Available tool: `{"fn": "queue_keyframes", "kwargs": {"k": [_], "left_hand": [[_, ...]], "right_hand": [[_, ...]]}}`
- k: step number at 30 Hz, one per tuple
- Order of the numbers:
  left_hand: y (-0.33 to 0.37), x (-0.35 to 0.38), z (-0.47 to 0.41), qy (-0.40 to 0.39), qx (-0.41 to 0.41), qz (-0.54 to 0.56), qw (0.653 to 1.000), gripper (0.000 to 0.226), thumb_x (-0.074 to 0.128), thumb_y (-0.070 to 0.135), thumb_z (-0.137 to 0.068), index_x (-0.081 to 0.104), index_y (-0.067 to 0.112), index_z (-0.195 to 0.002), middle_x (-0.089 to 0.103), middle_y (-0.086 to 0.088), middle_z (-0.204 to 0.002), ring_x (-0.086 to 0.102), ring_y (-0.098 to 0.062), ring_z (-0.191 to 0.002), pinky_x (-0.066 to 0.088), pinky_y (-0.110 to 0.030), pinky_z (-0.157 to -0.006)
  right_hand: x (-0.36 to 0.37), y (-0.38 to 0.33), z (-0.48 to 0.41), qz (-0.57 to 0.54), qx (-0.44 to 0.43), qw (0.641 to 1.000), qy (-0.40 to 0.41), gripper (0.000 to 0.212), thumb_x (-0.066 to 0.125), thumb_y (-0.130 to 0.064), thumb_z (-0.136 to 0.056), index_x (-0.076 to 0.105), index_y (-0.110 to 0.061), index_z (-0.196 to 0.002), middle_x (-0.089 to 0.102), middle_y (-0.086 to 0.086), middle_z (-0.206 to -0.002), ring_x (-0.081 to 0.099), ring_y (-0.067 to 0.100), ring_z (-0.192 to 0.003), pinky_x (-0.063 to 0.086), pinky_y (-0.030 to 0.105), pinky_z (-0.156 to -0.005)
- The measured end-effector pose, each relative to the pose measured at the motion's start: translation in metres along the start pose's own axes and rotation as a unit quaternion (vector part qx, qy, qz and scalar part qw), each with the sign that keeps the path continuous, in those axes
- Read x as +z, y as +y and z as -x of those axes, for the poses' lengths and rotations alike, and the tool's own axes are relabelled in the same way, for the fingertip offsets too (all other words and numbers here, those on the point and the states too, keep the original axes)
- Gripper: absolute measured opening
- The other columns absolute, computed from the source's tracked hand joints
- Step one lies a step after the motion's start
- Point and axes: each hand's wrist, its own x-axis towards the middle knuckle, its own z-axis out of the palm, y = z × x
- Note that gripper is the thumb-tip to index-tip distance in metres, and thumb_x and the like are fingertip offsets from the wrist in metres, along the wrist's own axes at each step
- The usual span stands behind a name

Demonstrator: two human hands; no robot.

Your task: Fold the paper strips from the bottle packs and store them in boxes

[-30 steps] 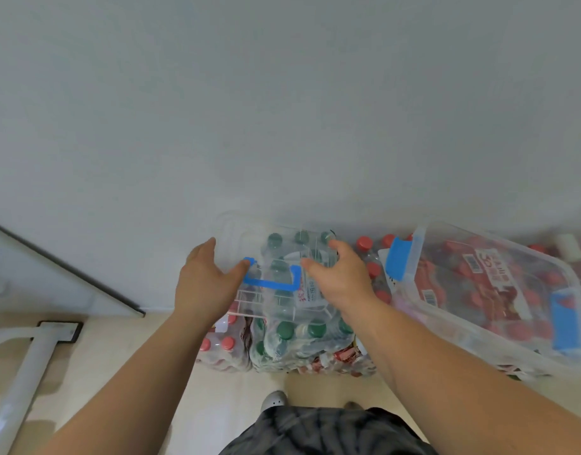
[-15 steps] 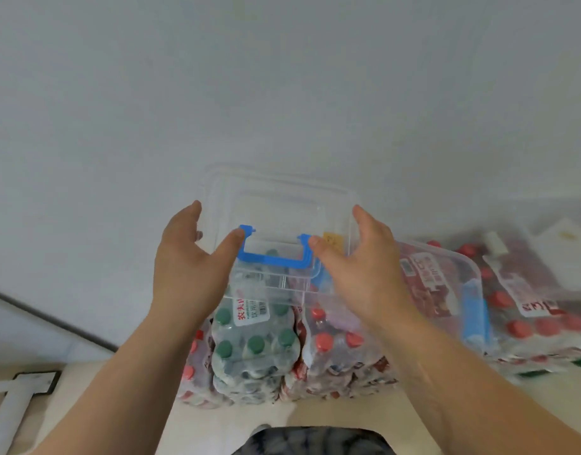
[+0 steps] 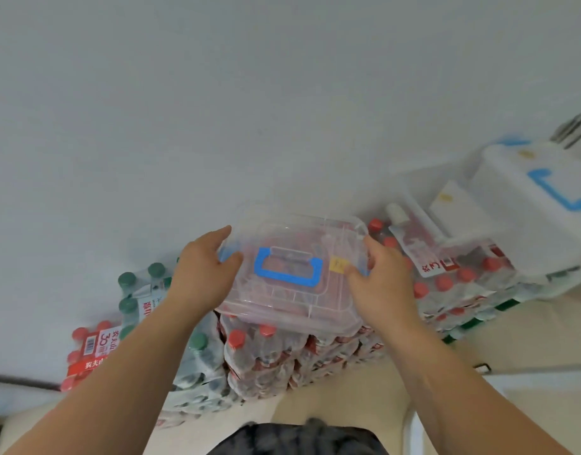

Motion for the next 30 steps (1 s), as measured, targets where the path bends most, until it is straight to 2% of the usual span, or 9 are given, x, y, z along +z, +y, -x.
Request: {"fn": "queue_keyframes", "kwargs": {"k": [2,6,11,14,16,21,24,26,30], "left_hand": [[-0.006,0.005,0.0,-0.017,0.007,-0.002,1.0,0.054,0.06,0.021,-0.096,0.046,0.021,-0.148,0.048,-0.001,-0.151,0.045,-0.019,-0.138,0.035,-0.035,-0.113],[-0.015,0.01,0.001,-0.026,0.02,0.011,0.999,0.052,0.058,0.022,-0.098,0.044,0.024,-0.148,0.046,0.002,-0.152,0.043,-0.017,-0.138,0.033,-0.032,-0.112],[-0.025,0.011,0.0,-0.018,0.022,0.019,0.999,0.049,0.057,0.021,-0.098,0.046,0.026,-0.146,0.047,0.001,-0.148,0.045,-0.02,-0.135,0.037,-0.043,-0.114],[-0.029,0.01,0.0,-0.025,0.005,0.042,0.999,0.049,0.057,0.025,-0.098,0.046,0.033,-0.145,0.048,0.004,-0.144,0.046,-0.015,-0.129,0.04,-0.04,-0.11],[-0.031,0.009,0.001,-0.036,-0.01,0.061,0.997,0.049,0.057,0.028,-0.098,0.046,0.038,-0.145,0.05,0.007,-0.138,0.046,-0.01,-0.124,0.041,-0.039,-0.109],[-0.036,0.004,-0.005,-0.056,-0.035,0.103,0.992,0.048,0.063,0.024,-0.096,0.051,0.038,-0.141,0.058,0.002,-0.137,0.054,-0.017,-0.127,0.044,-0.043,-0.109],[-0.039,0.003,-0.004,-0.057,-0.036,0.102,0.992,0.047,0.061,0.023,-0.096,0.052,0.038,-0.14,0.058,0.005,-0.13,0.055,-0.016,-0.122,0.045,-0.041,-0.108],[-0.042,0.004,0.0,-0.058,-0.041,0.115,0.991,0.048,0.059,0.018,-0.097,0.052,0.036,-0.14,0.059,0.004,-0.128,0.056,-0.017,-0.119,0.048,-0.037,-0.102],[-0.057,0.004,0.006,-0.064,-0.023,0.121,0.99,0.05,0.062,0.018,-0.095,0.053,0.042,-0.138,0.056,0.01,-0.131,0.054,-0.014,-0.122,0.045,-0.043,-0.108]], "right_hand": [[0.003,0.007,0.003,-0.002,-0.003,1.0,-0.002,0.053,0.062,-0.039,-0.088,0.052,-0.034,-0.139,0.059,0.001,-0.116,0.056,0.026,-0.113,0.052,0.053,-0.096],[0.01,0.02,0.008,-0.015,0.016,1.0,0.021,0.057,0.064,-0.041,-0.095,0.046,-0.028,-0.148,0.053,0.0,-0.139,0.044,0.028,-0.13,0.041,0.049,-0.109],[0.015,0.027,0.015,-0.062,0.024,0.997,0.044,0.057,0.067,-0.049,-0.091,0.05,-0.034,-0.143,0.052,-0.01,-0.141,0.047,0.021,-0.131,0.046,0.05,-0.107],[0.014,0.034,0.017,-0.117,0.038,0.992,0.039,0.06,0.07,-0.065,-0.08,0.052,-0.049,-0.135,0.053,-0.018,-0.135,0.053,0.015,-0.127,0.053,0.049,-0.1],[0.014,0.037,0.017,-0.139,0.042,0.989,0.032,0.059,0.073,-0.069,-0.076,0.053,-0.053,-0.129,0.054,-0.018,-0.132,0.057,0.014,-0.123,0.056,0.048,-0.096],[0.013,0.031,0.019,-0.223,0.039,0.974,-0.008,0.03,0.075,-0.051,-0.086,0.06,-0.061,-0.11,0.063,-0.017,-0.124,0.065,0.008,-0.109,0.061,0.04,-0.088],[0.014,0.03,0.019,-0.25,0.041,0.967,-0.018,0.03,0.074,-0.046,-0.088,0.065,-0.059,-0.114,0.068,-0.014,-0.123,0.069,0.01,-0.108,0.061,0.04,-0.089],[0.013,0.027,0.023,-0.269,0.039,0.962,-0.024,0.031,0.073,-0.04,-0.089,0.065,-0.063,-0.108,0.07,-0.015,-0.122,0.071,0.008,-0.103,0.062,0.036,-0.086],[0.012,0.029,0.025,-0.269,0.043,0.961,-0.052,0.045,0.073,-0.043,-0.087,0.06,-0.054,-0.128,0.065,-0.021,-0.128,0.069,0.009,-0.11,0.06,0.041,-0.091]]}}
